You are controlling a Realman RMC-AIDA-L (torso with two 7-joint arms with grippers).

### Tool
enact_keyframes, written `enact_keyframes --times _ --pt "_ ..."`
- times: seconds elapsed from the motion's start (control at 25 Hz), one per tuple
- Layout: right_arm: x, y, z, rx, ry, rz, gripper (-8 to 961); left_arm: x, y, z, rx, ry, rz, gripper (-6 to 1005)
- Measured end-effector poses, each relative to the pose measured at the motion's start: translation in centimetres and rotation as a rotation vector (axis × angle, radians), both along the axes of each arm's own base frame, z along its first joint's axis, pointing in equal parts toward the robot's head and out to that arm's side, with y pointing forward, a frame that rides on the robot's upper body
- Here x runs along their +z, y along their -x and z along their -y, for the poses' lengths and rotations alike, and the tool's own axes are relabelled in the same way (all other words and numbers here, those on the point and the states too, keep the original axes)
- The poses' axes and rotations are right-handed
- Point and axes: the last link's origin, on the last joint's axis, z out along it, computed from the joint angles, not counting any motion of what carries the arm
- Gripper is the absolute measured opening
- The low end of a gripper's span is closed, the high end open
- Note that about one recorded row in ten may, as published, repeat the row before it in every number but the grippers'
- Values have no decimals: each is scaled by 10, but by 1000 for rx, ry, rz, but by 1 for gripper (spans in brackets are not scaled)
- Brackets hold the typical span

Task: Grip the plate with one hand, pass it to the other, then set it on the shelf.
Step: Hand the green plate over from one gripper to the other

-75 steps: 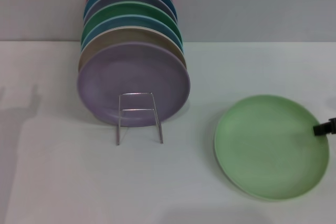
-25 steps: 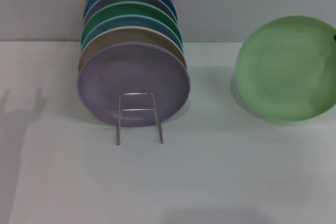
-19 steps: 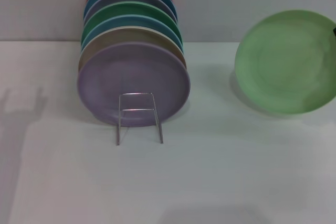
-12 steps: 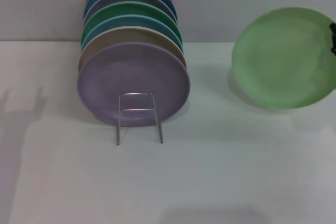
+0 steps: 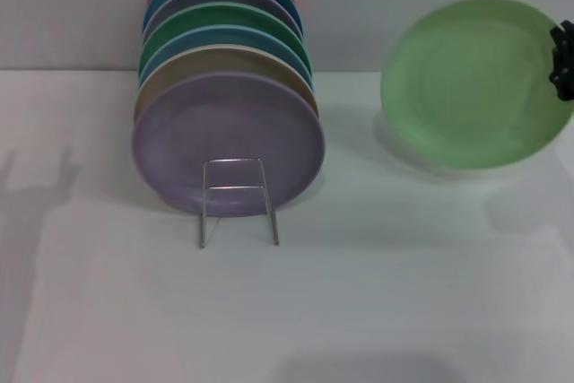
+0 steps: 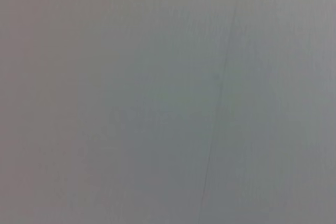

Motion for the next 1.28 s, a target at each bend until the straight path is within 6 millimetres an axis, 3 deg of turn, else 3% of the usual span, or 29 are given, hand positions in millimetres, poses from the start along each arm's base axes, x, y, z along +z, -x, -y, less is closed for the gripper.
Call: enact_keyframes --times 0.28,0.8,1.28 --pt "-5 10 -1 29 -11 -27 20 1 0 -1 -2 -1 -1 829" --pt "-12 25 0 151 -80 118 19 2 1 -2 2 -5 -5 829" --pt "-33 13 17 273 -249 67 19 2 0 -2 1 -3 -5 829"
